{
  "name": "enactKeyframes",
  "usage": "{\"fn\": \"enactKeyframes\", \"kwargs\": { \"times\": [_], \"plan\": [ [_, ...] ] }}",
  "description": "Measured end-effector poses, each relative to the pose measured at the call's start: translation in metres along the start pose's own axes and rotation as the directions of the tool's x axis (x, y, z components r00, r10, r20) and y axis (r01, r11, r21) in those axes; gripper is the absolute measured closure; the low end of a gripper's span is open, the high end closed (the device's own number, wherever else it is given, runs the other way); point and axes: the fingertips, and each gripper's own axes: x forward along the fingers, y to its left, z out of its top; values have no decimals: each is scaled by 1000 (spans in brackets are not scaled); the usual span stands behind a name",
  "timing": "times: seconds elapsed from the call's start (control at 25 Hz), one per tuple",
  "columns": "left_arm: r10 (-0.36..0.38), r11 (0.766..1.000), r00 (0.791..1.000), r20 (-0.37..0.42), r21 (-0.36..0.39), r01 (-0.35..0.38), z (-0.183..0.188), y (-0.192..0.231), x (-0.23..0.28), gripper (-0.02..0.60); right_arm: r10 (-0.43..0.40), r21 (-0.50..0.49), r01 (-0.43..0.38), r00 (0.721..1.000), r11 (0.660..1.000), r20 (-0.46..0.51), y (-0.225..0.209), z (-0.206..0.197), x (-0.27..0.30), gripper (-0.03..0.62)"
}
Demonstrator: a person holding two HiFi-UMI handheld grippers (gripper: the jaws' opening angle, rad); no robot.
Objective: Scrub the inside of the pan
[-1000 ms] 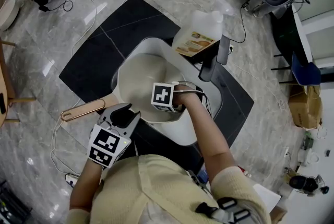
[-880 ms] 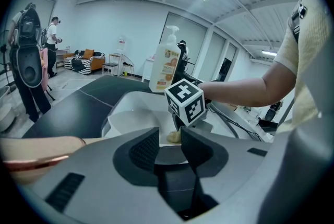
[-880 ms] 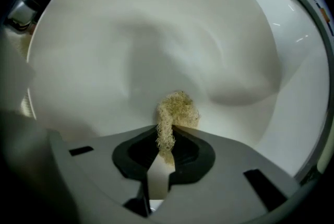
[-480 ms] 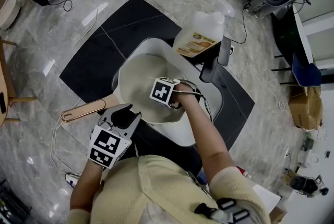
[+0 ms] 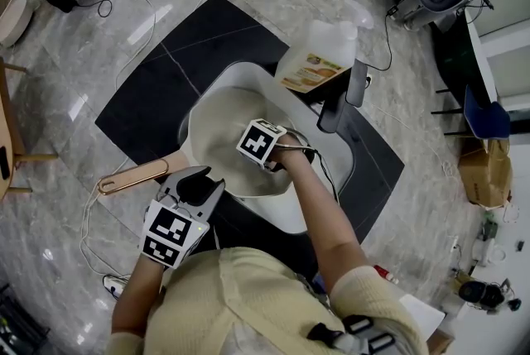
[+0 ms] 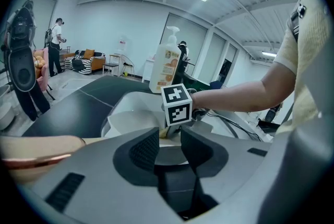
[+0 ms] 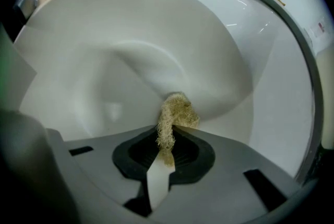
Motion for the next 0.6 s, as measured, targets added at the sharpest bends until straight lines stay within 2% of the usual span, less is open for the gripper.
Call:
{"fn": "enactKeyframes", "kwargs": {
  "times": [0.32,0.6],
  "plan": [
    [0,1000,1000,0,1,0,-1,0,0,449,-1,25,-1,994,1000,111,5,19,-4,539],
    [3,1000,1000,5,4,-3,0,-1,-1,449,40,-43,-32,982,999,187,24,34,-15,539]
  ]
}}
